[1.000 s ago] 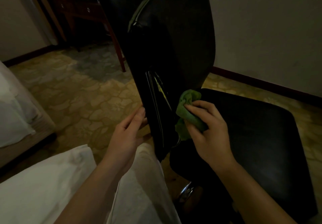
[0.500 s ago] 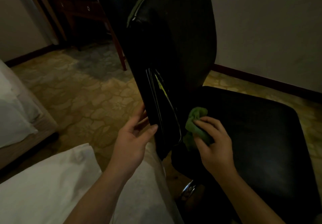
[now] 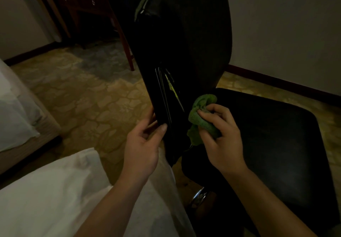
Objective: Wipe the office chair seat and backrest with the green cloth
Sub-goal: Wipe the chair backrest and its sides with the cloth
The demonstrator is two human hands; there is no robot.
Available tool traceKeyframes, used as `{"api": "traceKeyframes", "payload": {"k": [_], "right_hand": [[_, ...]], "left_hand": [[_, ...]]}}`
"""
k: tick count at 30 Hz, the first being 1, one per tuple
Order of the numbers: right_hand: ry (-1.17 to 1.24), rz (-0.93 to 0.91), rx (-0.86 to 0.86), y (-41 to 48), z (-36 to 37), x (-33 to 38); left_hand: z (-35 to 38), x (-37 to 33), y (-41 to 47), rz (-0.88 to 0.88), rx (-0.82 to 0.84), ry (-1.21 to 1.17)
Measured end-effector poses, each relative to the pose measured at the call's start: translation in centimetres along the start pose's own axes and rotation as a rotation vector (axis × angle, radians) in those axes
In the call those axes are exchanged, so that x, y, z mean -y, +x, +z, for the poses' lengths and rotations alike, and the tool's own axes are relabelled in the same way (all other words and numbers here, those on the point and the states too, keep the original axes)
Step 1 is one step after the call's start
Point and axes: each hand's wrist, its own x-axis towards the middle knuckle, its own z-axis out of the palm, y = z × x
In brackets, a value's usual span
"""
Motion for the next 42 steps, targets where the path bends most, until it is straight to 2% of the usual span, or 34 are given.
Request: {"api": "traceKeyframes", "payload": {"k": [5, 8, 10, 15, 19, 22, 28, 31, 35, 42], "right_hand": [[0.018, 0.2, 0.052, -2.9, -0.4, -2.7], [0.043, 0.28, -0.039, -2.3, -1.4, -2.8], [0.064, 0.246, -0.071, -0.9, -1.8, -1.5], [0.089, 0.085, 0.014, 1.4, -0.8, 2.4], [0.053, 0.035, 0.016, 1.0, -0.4, 1.5], [0.028, 0.036, 0.004, -0.5, -0.2, -0.5], [-0.02, 0.2, 0.053, -3.6, -0.5, -3.2], [-0.081, 0.136, 0.008, -2.7, -1.2, -2.3], [-0.039, 0.045, -0.067, -0.4, -1.0, 0.3], [0.021, 0.05, -0.084, -0.4, 0.5, 0.5]], "left_hand": [[-0.1, 0.0, 0.1, 0.002, -0.003, -0.006], [-0.1, 0.1, 0.1, 0.003, 0.007, -0.012], [-0.2, 0.1, 0.0, 0.004, 0.01, -0.003], [-0.1, -0.1, 0.0, -0.008, 0.02, -0.018], [-0.1, -0.1, 0.0, -0.011, 0.024, -0.006], [-0.1, 0.1, -0.1, -0.006, 0.009, -0.003], [0.2, -0.3, -0.4, 0.016, -0.001, 0.006], [0.3, -0.2, -0.5, 0.017, -0.004, 0.015], [0.4, -0.2, -0.5, 0.02, -0.004, 0.024], [0.2, -0.3, -0.3, 0.007, 0.002, 0.012]]}}
